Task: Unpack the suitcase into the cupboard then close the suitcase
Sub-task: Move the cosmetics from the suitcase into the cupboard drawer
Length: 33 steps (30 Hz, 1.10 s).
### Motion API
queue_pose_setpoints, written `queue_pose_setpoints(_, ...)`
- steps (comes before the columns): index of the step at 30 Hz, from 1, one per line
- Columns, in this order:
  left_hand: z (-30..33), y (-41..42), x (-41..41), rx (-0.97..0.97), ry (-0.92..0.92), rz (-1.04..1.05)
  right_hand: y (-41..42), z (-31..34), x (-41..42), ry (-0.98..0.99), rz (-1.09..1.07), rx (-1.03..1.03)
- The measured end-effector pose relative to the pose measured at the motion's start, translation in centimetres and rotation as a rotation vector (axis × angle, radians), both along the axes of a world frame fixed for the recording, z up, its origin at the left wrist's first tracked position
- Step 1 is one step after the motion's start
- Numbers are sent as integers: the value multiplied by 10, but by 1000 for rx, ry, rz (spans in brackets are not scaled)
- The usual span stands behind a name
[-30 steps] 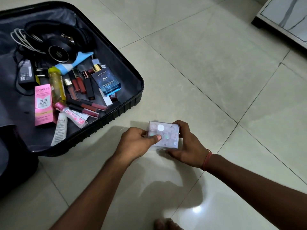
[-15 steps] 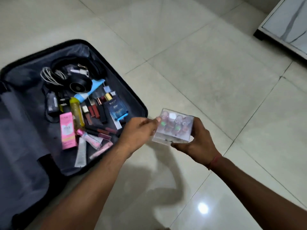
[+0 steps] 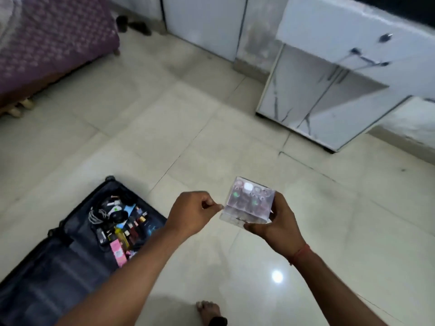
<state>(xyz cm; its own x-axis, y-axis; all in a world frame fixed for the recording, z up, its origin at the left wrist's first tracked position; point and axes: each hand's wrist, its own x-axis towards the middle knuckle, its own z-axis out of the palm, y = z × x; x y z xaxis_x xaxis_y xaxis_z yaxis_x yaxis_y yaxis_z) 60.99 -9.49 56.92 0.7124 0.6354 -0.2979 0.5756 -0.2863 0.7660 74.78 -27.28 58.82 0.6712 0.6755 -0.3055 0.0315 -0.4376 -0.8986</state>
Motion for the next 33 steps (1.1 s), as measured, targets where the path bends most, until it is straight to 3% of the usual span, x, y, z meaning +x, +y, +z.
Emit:
queue_pose_setpoints(5,164,-29,76,150,-115,-106,-46,156,46,-27,-129,28)
queue_pose_setpoints(10,239,-51,148,114,-257,-287,-67,231,94,-111,-217,85)
queue_pose_setpoints(18,239,6,280,193,-327,-386,-24,238,214,-151,-366,142)
queue_pose_setpoints(22,239,57,347,323,-275,-430,22,238,286,-125,-405,171)
queue_pose_setpoints(33,239,149,549,439,-178,-424,108,242,495,-184,-400,171)
